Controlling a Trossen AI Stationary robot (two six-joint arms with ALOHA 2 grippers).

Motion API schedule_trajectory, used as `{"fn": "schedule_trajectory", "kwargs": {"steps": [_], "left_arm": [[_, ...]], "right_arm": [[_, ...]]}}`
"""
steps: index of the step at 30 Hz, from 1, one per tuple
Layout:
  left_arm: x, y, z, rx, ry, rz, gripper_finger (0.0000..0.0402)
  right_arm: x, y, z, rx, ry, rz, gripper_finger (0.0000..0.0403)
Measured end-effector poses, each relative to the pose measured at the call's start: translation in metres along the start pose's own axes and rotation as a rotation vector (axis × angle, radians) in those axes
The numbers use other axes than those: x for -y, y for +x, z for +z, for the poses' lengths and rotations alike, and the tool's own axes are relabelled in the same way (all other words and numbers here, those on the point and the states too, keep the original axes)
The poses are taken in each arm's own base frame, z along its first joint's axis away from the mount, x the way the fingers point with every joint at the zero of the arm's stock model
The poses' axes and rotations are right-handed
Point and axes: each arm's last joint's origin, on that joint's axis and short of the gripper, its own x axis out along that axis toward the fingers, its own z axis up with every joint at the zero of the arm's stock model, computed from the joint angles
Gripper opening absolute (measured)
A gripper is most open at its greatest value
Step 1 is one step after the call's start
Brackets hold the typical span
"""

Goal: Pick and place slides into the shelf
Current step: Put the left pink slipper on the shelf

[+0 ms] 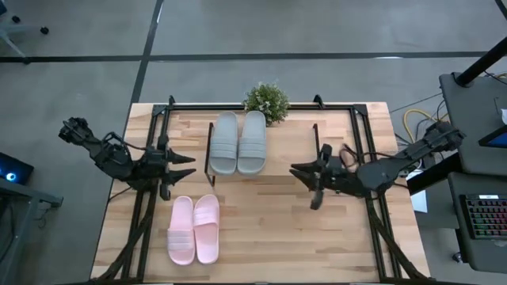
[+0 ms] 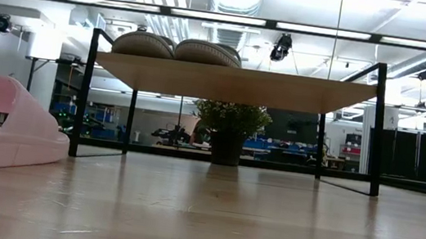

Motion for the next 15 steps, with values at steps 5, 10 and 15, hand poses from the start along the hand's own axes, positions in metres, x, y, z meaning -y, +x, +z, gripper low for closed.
{"fn": "schedule_trajectory", "kwargs": {"steps": [5, 10, 15], "left_arm": [[-0.008, -0.004, -0.016, 0.011, -0.004, 0.062, 0.0128], [-0.010, -0.005, -0.021, 0.028, -0.015, 0.102, 0.0128], [-0.011, -0.005, -0.021, 0.029, -0.006, 0.123, 0.0128]], "right_arm": [[0.041, -0.008, -0.018, 0.029, 0.018, 0.053, 0.0054], [0.088, -0.006, -0.015, 0.062, 0.025, 0.124, 0.0036], [0.111, -0.017, -0.008, 0.010, -0.038, 0.106, 0.0010]]}}
